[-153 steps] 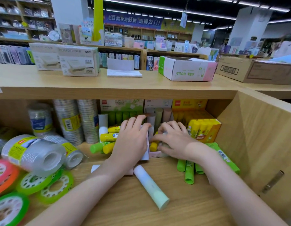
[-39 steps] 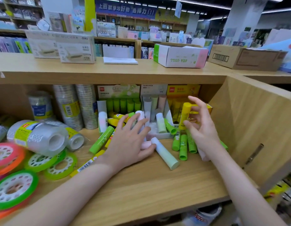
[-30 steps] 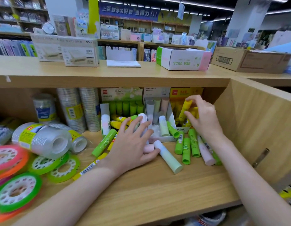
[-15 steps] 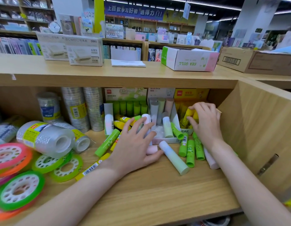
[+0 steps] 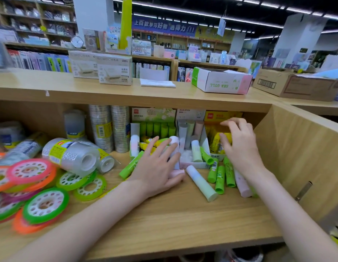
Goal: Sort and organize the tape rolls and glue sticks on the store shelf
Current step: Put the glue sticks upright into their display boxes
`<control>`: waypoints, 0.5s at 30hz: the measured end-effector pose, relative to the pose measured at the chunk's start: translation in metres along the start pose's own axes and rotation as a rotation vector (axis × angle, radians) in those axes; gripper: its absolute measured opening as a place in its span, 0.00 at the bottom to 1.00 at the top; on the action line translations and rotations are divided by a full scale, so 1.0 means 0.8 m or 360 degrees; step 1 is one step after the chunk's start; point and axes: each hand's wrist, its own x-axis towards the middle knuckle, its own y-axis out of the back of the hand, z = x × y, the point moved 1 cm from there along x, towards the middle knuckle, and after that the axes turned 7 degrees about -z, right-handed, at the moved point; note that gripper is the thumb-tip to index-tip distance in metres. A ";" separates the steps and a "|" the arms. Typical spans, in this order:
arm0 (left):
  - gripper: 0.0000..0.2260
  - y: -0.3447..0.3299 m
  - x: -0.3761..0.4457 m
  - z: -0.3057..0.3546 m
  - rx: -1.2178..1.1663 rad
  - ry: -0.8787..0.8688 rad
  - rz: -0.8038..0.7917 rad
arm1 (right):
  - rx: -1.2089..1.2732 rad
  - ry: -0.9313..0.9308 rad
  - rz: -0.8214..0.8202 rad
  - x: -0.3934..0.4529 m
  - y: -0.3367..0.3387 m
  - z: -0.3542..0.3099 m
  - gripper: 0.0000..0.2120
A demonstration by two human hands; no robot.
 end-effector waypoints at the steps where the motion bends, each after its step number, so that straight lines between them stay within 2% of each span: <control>1: 0.25 0.001 -0.007 -0.004 0.0016 0.0025 -0.0021 | 0.0095 0.0061 -0.0032 0.000 0.000 -0.009 0.10; 4: 0.26 0.006 -0.035 -0.016 0.0053 0.0123 -0.0047 | 0.0290 0.0258 -0.0290 -0.003 -0.017 -0.042 0.08; 7: 0.26 0.012 -0.057 -0.022 0.0035 0.0186 -0.0040 | 0.0459 0.0436 -0.0522 -0.008 -0.041 -0.069 0.11; 10: 0.25 0.014 -0.066 -0.027 -0.0031 0.0282 -0.0097 | 0.0567 0.0563 -0.0646 -0.001 -0.059 -0.094 0.15; 13: 0.25 0.014 -0.069 -0.030 -0.0143 0.0347 -0.0137 | 0.0218 0.0610 -0.0854 0.011 -0.075 -0.115 0.18; 15: 0.25 0.013 -0.069 -0.031 -0.0192 0.0345 -0.0139 | -0.0003 0.0623 -0.0894 0.017 -0.080 -0.120 0.18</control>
